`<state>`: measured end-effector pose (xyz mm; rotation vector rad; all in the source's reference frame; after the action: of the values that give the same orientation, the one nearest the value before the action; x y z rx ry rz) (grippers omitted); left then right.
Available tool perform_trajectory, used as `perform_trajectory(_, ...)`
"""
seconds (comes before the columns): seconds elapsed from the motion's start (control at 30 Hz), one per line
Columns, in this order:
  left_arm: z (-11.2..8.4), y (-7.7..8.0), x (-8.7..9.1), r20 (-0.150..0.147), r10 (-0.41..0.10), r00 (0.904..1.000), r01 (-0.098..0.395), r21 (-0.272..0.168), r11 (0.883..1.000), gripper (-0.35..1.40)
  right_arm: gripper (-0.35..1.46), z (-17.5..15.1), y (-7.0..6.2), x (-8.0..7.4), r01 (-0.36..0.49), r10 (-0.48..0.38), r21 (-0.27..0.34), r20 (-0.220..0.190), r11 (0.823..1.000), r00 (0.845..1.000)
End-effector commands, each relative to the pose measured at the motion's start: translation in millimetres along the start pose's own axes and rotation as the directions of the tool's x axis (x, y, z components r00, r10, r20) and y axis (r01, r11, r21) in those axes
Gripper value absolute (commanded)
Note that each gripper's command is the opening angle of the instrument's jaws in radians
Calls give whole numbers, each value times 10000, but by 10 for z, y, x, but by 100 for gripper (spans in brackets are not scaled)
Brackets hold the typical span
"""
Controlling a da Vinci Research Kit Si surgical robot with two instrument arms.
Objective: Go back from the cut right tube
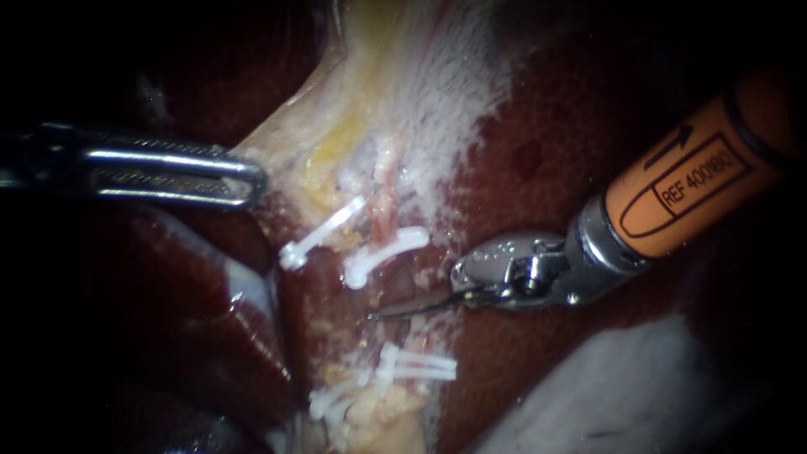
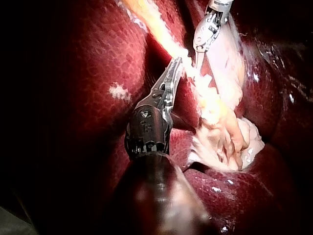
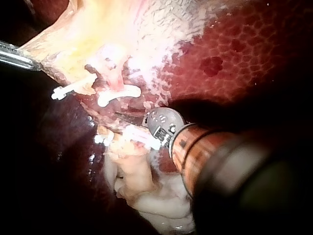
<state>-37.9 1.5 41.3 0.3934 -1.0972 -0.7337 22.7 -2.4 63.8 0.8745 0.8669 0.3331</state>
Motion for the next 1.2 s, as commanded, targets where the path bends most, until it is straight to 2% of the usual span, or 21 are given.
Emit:
perform_trajectory(0.03,0,0,0,3,5,10000,-5,4,10000,-35,-35,0,0,0,-3,3,-70,-44,10000,10000)
perform_trajectory(0.13,0,0,0,3,6,10000,-6,6,10000,-35,-35,0,-1,0,-12,10,-174,-107,9998,9999)
perform_trajectory(0.17,0,0,1,3,7,10000,-7,6,10000,-35,-30,0,-2,1,-15,12,-224,-138,9997,9999)
perform_trajectory(0.2,0,0,1,3,8,10000,-8,5,10000,-35,-15,0,-2,1,-28,19,-381,-232,9993,9997)
perform_trajectory(0.3,0,1,2,3,14,10000,-14,2,10000,-35,10,-1,-2,2,-53,36,-521,-320,9986,9995)
perform_trajectory(0.53,0,1,3,3,17,10000,-17,3,10000,-35,49,-2,-1,4,-72,54,-522,-329,9986,9994)
perform_trajectory(0.9,-1,2,4,1,23,10000,-23,16,10000,-35,57,-15,-4,0,-15,-2,-492,-335,9988,9994)
perform_trajectory(1.2,-1,7,8,0,42,10000,-42,29,10000,-35,56,-67,-13,-10,54,-104,-733,-680,9973,9976)
